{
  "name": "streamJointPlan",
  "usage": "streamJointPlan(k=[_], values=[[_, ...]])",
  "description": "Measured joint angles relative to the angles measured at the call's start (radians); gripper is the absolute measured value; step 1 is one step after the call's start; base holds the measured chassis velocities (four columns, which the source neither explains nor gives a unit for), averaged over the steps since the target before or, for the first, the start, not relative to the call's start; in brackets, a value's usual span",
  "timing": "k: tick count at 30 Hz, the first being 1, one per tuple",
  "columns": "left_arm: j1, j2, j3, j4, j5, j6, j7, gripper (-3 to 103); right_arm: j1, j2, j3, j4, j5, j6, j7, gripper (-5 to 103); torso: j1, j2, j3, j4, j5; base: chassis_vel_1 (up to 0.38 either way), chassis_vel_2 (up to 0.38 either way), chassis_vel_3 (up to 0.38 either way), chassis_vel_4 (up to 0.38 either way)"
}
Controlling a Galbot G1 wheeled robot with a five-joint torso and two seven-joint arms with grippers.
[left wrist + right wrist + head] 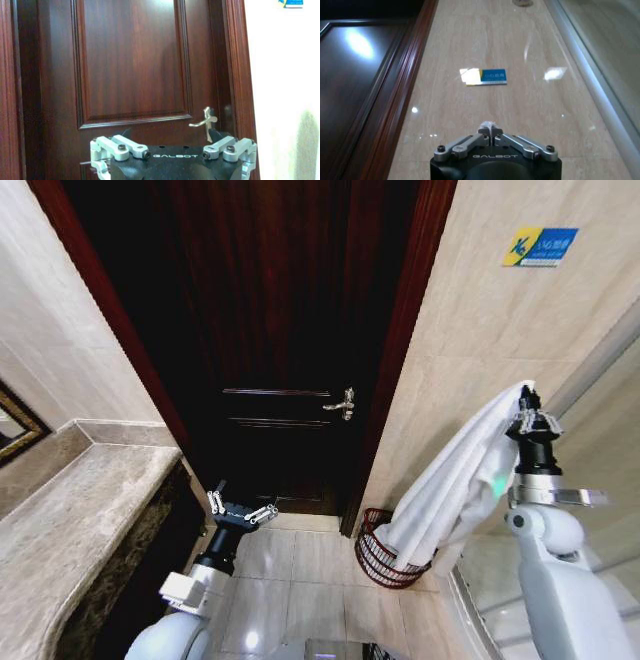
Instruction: Discard the used towel into the hamper.
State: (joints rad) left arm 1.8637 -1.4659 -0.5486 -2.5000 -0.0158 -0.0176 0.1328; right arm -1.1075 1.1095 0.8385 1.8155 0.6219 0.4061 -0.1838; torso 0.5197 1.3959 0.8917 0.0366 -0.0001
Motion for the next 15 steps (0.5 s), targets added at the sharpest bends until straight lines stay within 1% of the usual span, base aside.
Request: streamJointPlan(k=[7, 9, 15], values=[[0.0, 0.0, 0.0, 0.0, 0.0, 0.0, 0.0, 100, 0.012, 0.017, -0.027, -0.036, -0.015, 0.006, -0.002, 1, 0.0, 0.0, 0.0, 0.0, 0.0, 0.0, 0.0, 0.0, 0.0], [0.0, 0.0, 0.0, 0.0, 0.0, 0.0, 0.0, 100, 0.014, 0.025, -0.038, -0.072, -0.027, 0.022, -0.009, 1, 0.0, 0.0, 0.0, 0.0, 0.0001, 0.0, 0.0, 0.0, 0.0], [0.0, 0.0, 0.0, 0.0, 0.0, 0.0, 0.0, 100, 0.007, 0.038, -0.048, -0.105, -0.041, 0.043, -0.018, 1, 0.0, 0.0, 0.0, 0.0, 0.0, 0.0, 0.0, 0.0, 0.0]])
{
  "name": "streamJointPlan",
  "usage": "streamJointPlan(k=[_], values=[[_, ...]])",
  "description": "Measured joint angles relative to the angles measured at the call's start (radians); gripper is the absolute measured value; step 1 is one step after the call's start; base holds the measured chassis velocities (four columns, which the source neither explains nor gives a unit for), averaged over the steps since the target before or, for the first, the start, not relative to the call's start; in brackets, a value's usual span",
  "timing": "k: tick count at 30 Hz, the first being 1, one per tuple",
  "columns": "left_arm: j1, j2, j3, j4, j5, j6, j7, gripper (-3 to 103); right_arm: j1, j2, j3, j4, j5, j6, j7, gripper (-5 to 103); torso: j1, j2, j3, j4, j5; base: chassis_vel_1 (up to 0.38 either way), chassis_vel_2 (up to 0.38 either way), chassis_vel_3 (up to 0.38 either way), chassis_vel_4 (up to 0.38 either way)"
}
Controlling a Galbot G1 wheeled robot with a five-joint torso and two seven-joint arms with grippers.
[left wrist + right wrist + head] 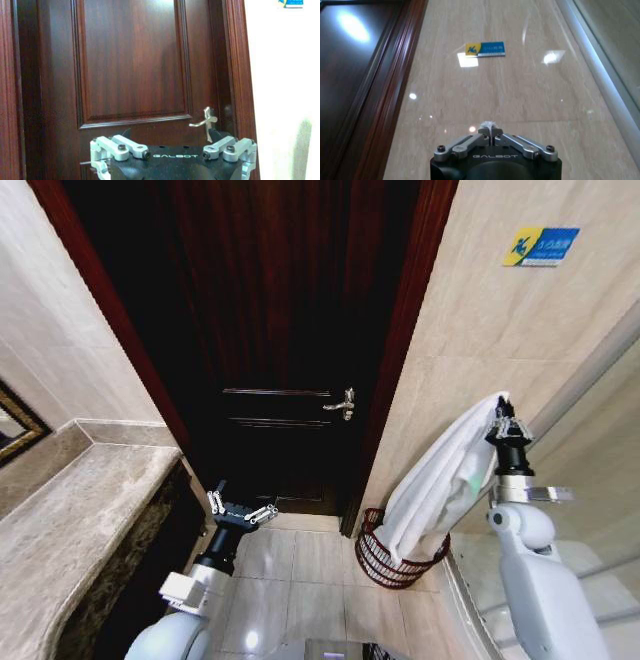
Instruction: Discard the used towel into the hamper.
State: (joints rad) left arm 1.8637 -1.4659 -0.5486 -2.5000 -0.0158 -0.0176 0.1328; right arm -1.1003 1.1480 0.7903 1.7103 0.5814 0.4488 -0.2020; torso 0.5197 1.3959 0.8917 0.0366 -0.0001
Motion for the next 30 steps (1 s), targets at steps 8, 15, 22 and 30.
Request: streamJointPlan(k=[8, 15, 22, 30], values=[[0.0, 0.0, 0.0, 0.0, 0.0, 0.0, 0.0, 100, -0.017, 0.022, -0.019, -0.045, -0.023, 0.03, -0.011, 1, 0.0, 0.0, 0.0, 0.0, 0.0, 0.0, 0.0, 0.0, 0.0], [0.0, 0.0, 0.0, 0.0, 0.0, 0.0, 0.0, 100, -0.036, 0.036, -0.033, -0.124, -0.041, 0.08, -0.031, 1, 0.0, 0.0, 0.0, 0.0, 0.0001, 0.0, 0.0, 0.0, 0.0], [0.0, 0.0, 0.0, 0.0, 0.0, 0.0, 0.0, 100, -0.054, 0.046, -0.04, -0.172, -0.043, 0.104, -0.04, 1, 0.0, 0.0, 0.0, -0.0001, 0.0001, 0.0, 0.0, 0.0, 0.0], [0.0, 0.0, 0.0, 0.0, 0.0, 0.0, 0.0, 100, -0.067, 0.059, -0.059, -0.221, -0.052, 0.127, -0.048, 1, 0.0, 0.0, 0.0, 0.0, 0.0, 0.0, 0.0, 0.0, 0.0]])
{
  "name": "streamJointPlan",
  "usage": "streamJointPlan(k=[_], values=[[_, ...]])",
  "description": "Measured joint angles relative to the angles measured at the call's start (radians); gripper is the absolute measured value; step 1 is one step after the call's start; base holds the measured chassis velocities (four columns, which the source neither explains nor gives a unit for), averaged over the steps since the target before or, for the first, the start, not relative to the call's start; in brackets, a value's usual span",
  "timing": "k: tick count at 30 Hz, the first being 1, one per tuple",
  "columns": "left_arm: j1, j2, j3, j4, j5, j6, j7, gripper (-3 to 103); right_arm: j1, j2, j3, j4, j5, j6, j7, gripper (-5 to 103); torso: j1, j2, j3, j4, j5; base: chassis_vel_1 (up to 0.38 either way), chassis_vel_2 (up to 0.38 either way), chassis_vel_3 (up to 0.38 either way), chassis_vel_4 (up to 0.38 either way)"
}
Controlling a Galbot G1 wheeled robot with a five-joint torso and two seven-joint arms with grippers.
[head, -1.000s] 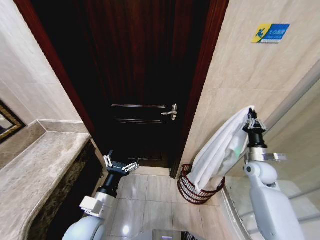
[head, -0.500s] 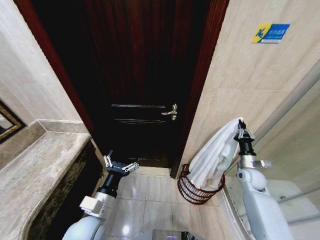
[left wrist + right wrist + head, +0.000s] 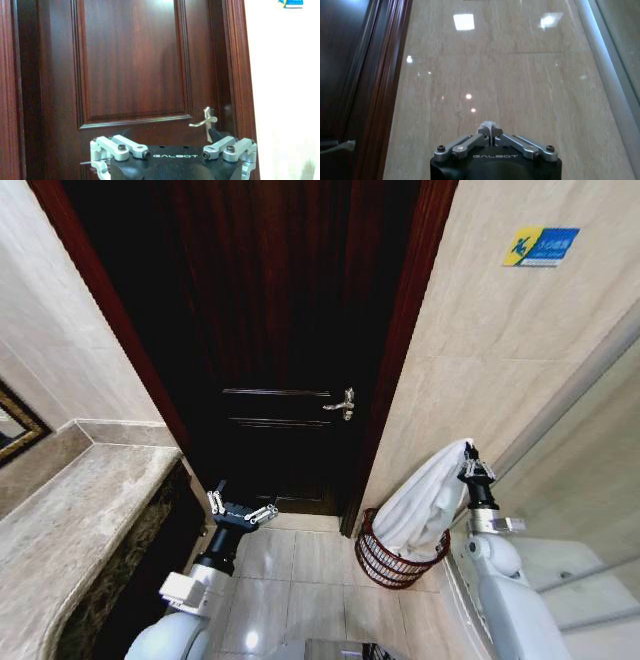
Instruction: Discard the used towel into the hamper.
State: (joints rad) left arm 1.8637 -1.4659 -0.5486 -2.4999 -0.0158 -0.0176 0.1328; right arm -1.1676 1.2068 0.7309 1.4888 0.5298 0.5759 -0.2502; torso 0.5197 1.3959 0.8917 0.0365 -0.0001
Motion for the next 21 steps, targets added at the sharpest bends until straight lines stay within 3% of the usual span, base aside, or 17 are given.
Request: streamJointPlan(k=[21], values=[[0.0, 0.0, 0.0, 0.0, 0.0, 0.0, 0.0, 100, 0.031, 0.002, -0.036, -0.233, -0.005, 0.071, -0.025, 1, 0.0, 0.0, 0.0, -0.0001, 0.0, 0.0, 0.0, 0.0, 0.0]])
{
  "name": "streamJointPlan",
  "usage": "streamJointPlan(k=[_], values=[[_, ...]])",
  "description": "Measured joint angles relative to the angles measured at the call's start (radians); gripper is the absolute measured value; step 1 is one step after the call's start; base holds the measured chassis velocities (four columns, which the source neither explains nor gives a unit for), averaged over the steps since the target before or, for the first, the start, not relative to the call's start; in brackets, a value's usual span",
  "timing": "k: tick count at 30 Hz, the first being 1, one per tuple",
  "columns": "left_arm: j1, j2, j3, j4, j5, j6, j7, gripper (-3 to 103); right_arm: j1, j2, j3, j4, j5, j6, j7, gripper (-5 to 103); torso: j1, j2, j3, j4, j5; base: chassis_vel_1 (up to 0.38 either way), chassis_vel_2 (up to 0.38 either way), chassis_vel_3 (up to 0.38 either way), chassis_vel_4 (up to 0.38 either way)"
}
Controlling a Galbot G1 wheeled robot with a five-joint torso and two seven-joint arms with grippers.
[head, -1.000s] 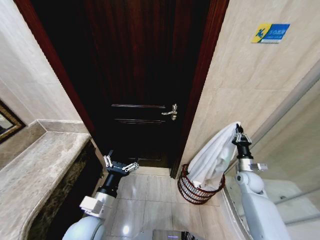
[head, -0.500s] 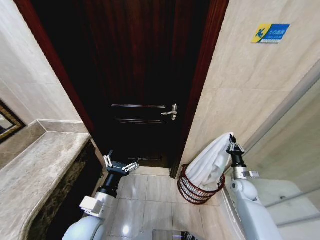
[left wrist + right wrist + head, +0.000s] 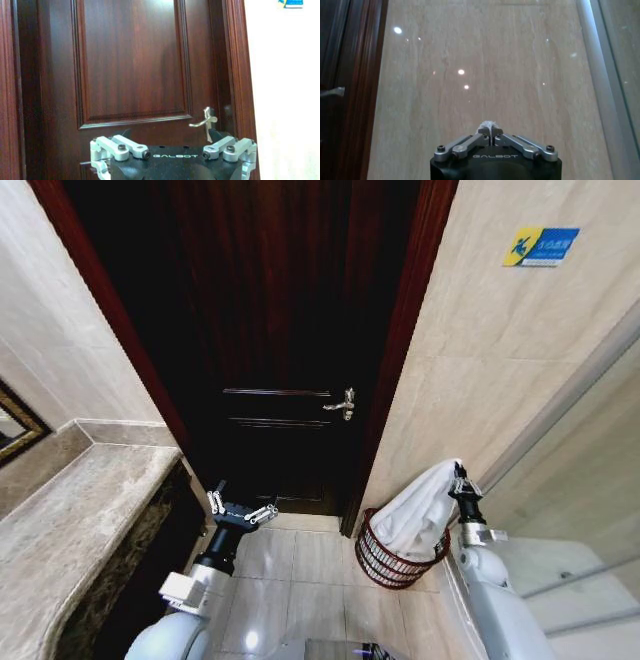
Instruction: Discard the used towel into the hamper.
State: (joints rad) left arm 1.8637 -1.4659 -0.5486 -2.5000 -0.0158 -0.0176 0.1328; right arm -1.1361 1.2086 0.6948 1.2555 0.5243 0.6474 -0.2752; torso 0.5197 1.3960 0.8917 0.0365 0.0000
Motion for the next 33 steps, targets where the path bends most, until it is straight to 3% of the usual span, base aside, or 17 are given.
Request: streamJointPlan(k=[15, 33], values=[[0.0, 0.0, 0.0, 0.0, 0.0, 0.0, 0.0, 100, 0.016, 0.039, -0.038, -0.152, -0.016, 0.028, -0.029, 1, 0.0, 0.0, 0.0, 0.0001, 0.0, 0.0, 0.0, 0.0, 0.0], [0.0, 0.0, 0.0, 0.0, 0.0, 0.0, 0.0, 100, 0.06, 0.103, -0.071, -0.302, -0.004, 0.01, -0.049, 1, 0.0, 0.0, 0.0, 0.0001, 0.0, 0.0, 0.0, 0.0, 0.0]])
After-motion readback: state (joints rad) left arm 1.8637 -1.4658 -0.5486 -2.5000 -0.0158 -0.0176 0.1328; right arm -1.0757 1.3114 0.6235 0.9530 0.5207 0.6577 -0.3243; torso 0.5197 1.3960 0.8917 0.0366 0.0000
